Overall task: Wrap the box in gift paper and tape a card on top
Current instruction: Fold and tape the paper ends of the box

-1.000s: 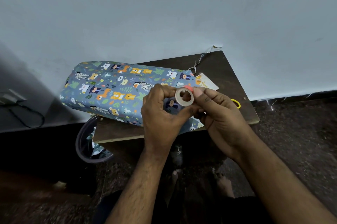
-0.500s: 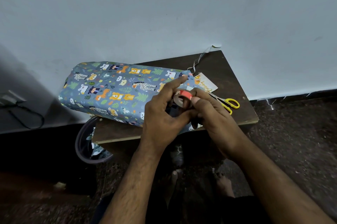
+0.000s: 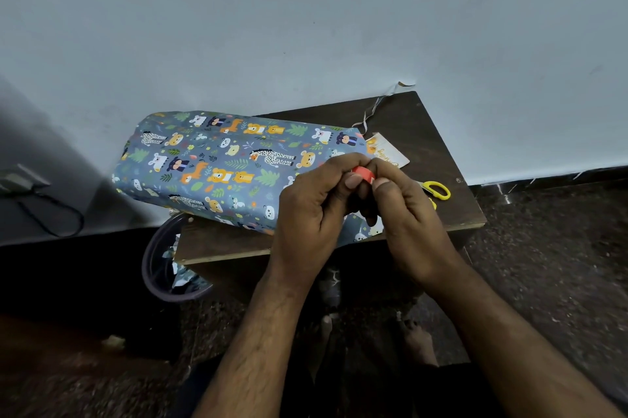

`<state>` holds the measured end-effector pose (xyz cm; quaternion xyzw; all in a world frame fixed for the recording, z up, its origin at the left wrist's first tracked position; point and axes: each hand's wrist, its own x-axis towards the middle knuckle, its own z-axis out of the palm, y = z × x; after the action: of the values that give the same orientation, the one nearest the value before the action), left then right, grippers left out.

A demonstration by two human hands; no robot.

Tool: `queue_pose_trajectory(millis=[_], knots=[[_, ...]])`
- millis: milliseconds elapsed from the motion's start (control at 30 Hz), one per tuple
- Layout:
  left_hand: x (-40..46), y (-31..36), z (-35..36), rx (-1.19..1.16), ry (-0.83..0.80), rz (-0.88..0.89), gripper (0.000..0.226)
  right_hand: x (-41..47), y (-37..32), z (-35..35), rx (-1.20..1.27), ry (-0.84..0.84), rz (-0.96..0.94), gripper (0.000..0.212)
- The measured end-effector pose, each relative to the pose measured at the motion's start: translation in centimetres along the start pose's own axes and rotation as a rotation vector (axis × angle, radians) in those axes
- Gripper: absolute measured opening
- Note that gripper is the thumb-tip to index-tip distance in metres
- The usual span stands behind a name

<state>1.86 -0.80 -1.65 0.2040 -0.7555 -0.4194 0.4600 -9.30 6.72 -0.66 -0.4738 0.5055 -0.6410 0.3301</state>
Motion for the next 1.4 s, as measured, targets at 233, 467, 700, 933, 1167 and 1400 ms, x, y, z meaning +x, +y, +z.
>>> queue_pose_trajectory(millis=[233, 467, 700, 933, 1167, 1400], knots=[[0.0, -0.7, -0.1, -0.106, 0.041, -0.054, 0.026, 0.2, 0.1, 0.0, 0.095, -0.023, 0.065, 0.026], [0.1, -0.5, -0.1, -0.048, 0.019, 0.009, 0.02, 0.3, 0.1, -0.2, 0.263, -0.012, 0.194, 0.036], [0.0, -0.3, 0.2, -0.169, 0.062, -0.034, 0.02, 0.3, 0.1, 0.1, 0.247, -0.013, 0.158, 0.031], [-0.1, -0.9, 0.1, -0.156, 0.097, -0.086, 0.025, 0.2, 0.4, 0.5, 0.202, 0.021, 0.125, 0.032], [-0.1, -1.3, 0.2, -0.208, 0.112, -0.121, 0.032, 0.2, 0.4, 0.9, 0.223, 0.003, 0.084, 0.045], [0.0, -0.8, 0.4, -0.249, 0.111, -0.132, 0.026, 0.0, 0.6, 1.2, 0.172, 0.042, 0.114, 0.029]])
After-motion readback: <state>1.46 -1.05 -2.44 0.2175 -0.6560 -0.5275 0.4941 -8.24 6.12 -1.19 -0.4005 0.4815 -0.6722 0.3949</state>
